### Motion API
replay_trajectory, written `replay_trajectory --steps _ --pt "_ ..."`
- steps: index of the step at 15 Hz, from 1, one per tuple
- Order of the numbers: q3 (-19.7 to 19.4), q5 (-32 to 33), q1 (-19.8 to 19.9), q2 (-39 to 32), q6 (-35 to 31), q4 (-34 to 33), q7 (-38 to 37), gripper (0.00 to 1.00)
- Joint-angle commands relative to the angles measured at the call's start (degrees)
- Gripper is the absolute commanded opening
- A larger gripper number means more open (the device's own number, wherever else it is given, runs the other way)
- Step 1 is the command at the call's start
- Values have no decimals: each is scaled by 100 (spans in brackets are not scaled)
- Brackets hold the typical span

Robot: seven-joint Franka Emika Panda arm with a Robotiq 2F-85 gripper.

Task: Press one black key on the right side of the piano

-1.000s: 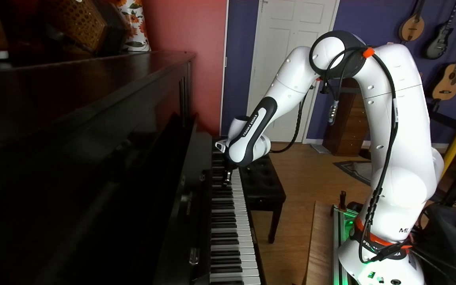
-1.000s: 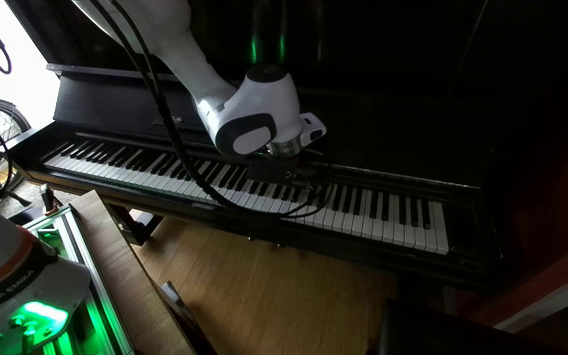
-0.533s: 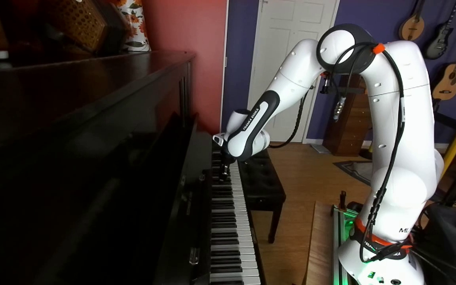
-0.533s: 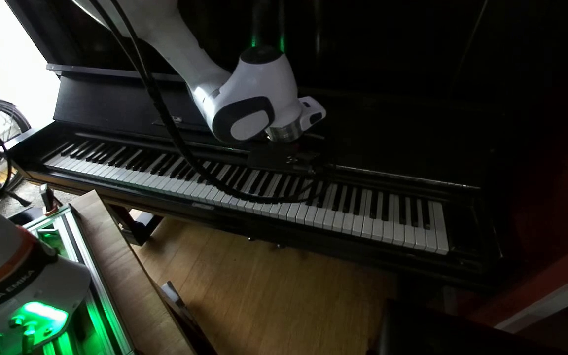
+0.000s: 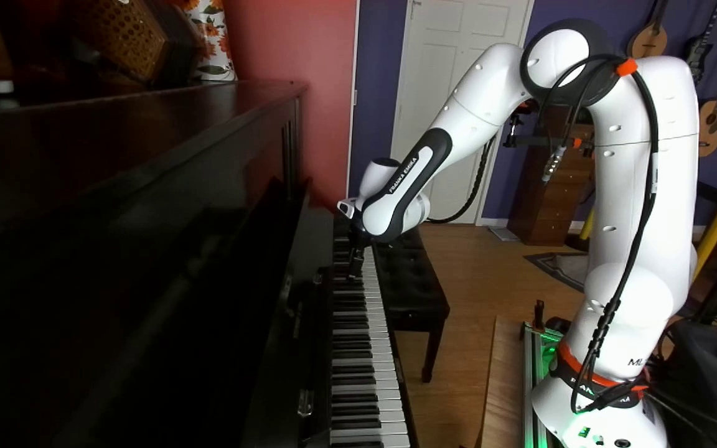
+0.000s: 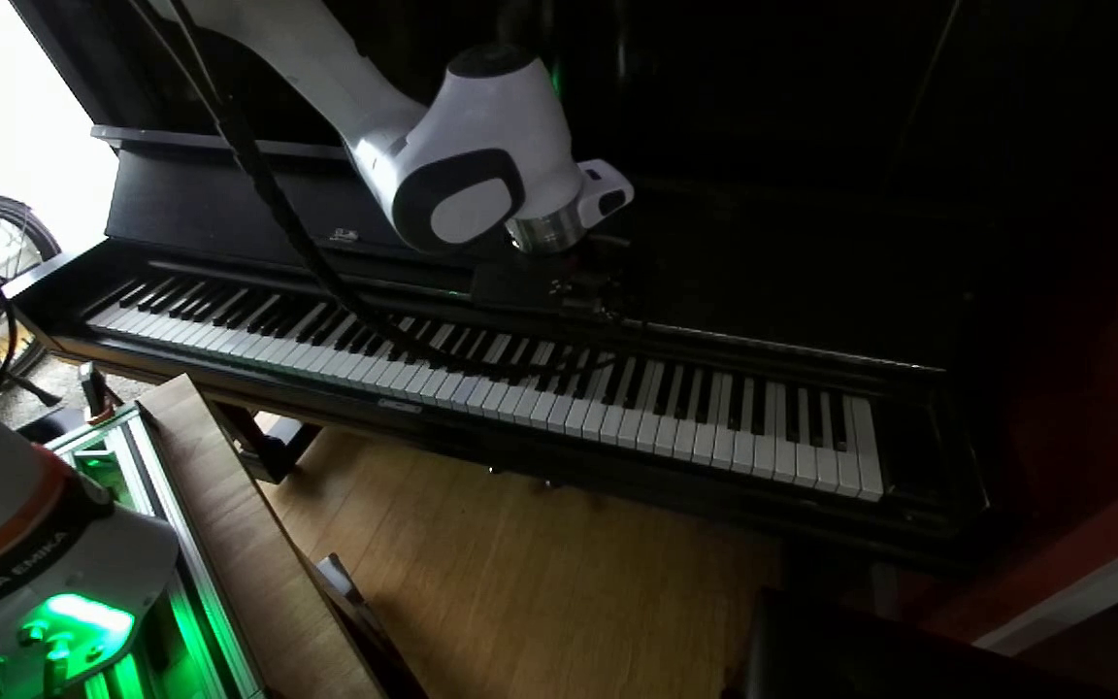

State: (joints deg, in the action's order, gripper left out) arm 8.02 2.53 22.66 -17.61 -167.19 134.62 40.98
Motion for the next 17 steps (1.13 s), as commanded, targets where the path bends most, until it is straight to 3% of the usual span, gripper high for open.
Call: replay_trajectory --steps 1,3,13,17 --pt "-257 -99 -271 575 404 306 -191 100" --pt "-200 -316 -268 791 513 374 -14 100" --pt "-1026 -175 -1046 1939 2568 399 -621 100" --pt "-1199 -165 -1218 1823 2502 222 -517 100"
